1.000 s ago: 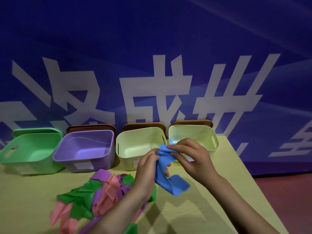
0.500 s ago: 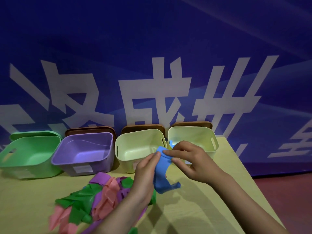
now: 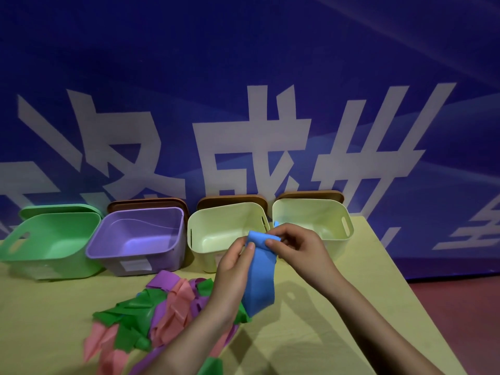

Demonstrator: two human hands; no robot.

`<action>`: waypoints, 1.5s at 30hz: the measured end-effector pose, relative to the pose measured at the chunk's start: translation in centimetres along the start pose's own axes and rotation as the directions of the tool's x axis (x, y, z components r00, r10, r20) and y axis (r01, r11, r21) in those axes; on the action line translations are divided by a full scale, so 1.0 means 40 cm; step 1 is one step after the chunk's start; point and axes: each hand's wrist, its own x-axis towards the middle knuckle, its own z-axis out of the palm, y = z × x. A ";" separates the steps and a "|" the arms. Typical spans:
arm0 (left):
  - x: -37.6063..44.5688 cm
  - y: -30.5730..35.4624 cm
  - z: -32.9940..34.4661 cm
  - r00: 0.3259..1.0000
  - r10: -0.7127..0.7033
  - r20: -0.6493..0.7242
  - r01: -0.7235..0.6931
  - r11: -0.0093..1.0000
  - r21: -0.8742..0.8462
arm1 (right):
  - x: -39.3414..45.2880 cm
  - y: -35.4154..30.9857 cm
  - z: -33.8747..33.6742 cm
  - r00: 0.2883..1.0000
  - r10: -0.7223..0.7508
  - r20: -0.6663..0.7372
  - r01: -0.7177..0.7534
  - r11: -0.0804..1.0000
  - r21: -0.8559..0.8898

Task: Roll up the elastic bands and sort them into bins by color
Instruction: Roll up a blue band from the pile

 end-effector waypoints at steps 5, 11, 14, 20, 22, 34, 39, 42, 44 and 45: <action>-0.012 0.013 0.002 0.989 -0.093 0.116 0.106 0.988 -0.114 | 0.001 -0.005 0.001 1.000 -0.017 -0.019 0.017 1.000 -0.018; -0.020 0.020 0.000 0.936 -0.165 0.312 0.201 0.976 -0.086 | 0.022 -0.021 -0.014 0.997 0.016 -0.073 -0.010 0.997 0.080; -0.021 0.022 0.002 0.925 -0.176 0.336 0.219 0.971 -0.096 | 0.026 -0.023 -0.024 0.998 0.014 -0.059 -0.009 0.997 0.079; -0.023 0.036 0.001 0.899 -0.178 0.399 0.228 0.970 -0.082 | 0.017 -0.002 -0.037 0.987 -0.141 -0.082 0.129 0.983 -0.133; -0.024 0.045 0.001 0.895 -0.167 0.413 0.221 0.971 -0.088 | 0.010 0.013 -0.035 0.953 -0.288 -0.097 0.253 0.929 -0.271; -0.020 0.058 0.012 0.970 -0.122 0.210 0.134 0.990 -0.045 | 0.007 0.035 -0.052 0.792 -0.604 0.089 0.580 0.699 -0.419; -0.024 0.064 0.014 0.978 -0.094 0.185 0.103 0.994 -0.037 | -0.003 0.034 -0.051 0.810 -0.579 0.096 0.567 0.728 -0.385; -0.024 0.060 0.019 0.984 -0.095 0.151 0.102 0.994 -0.041 | -0.012 0.032 -0.050 0.845 -0.528 0.079 0.523 0.789 -0.322; -0.026 0.057 0.018 0.984 -0.088 0.155 0.096 0.994 -0.044 | -0.018 0.029 -0.040 0.889 -0.457 0.033 0.451 0.859 -0.241; -0.027 0.057 0.017 0.982 -0.080 0.169 0.089 0.995 -0.048 | -0.021 0.027 -0.032 0.917 -0.398 -0.001 0.391 0.902 -0.185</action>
